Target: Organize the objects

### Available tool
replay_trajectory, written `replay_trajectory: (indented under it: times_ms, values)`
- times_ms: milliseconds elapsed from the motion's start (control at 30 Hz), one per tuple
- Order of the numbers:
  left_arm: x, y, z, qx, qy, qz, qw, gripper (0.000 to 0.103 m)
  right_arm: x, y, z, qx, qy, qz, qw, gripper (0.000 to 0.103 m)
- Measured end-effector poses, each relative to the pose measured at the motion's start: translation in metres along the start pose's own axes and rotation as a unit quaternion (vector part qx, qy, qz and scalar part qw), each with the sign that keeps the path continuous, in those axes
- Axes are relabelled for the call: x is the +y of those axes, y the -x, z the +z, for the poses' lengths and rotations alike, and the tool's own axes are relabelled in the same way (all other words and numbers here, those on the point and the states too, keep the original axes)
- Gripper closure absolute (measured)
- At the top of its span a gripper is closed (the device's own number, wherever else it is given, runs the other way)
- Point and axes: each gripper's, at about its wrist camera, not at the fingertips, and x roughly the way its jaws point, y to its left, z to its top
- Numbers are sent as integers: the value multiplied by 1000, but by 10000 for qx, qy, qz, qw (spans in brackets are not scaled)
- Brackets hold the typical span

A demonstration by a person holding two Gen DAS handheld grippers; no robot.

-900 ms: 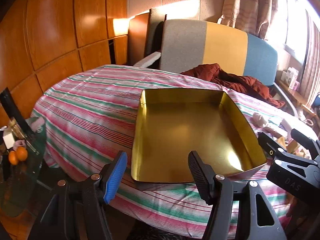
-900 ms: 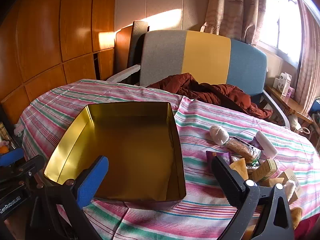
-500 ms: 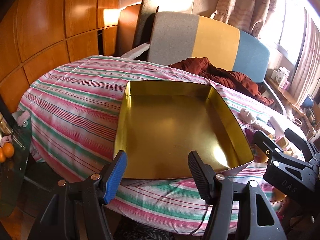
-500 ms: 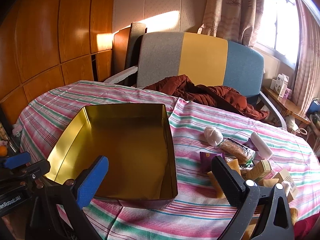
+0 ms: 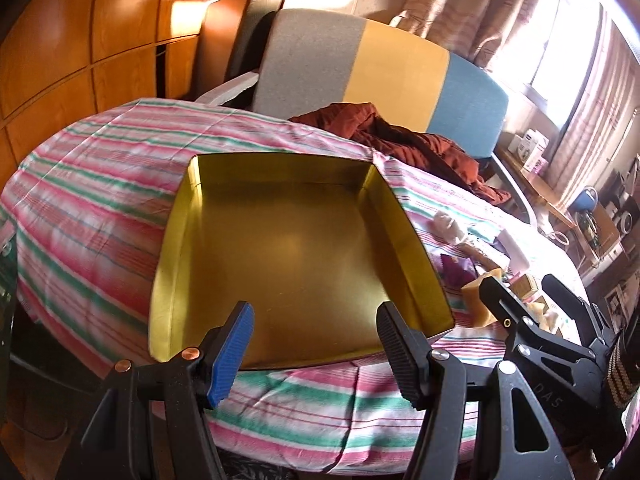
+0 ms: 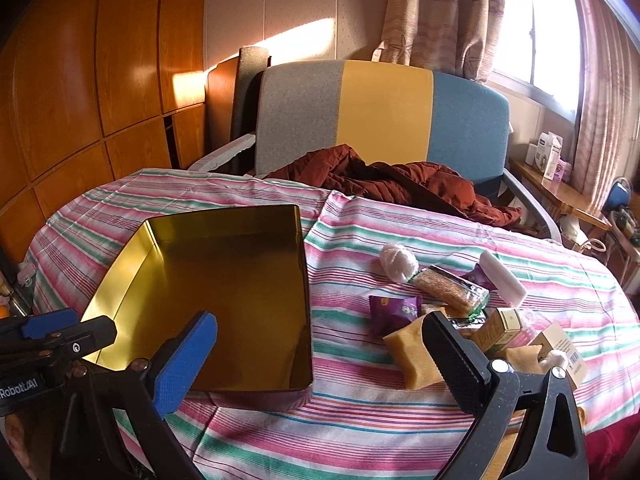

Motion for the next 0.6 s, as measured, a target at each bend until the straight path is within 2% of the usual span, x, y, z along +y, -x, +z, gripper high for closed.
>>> replay_trajectory:
  times_ms: [67,167,300,467,600]
  values:
    - [-4,-2,2,-42,-57,-141,9999,37,-7,-1,-1,18,-54,-49,10000,0]
    - [-13,-6,7,-3,-120,-351,9993,26,-17,-2,-2,74,-111,-102,9999,0]
    - [-41,-16,11,79,-572,-622,9964,26,-45,3,-6,153,-253,-310,9991,0]
    - [-85,-34,6,453,-1264,-1171,9840,26,-106,24,-9,199,-671,-756,9947,0]
    - [-124,-50,-7,847,-1839,-1550,9669,27,-164,45,-15,392,-1124,-1004,9878,0]
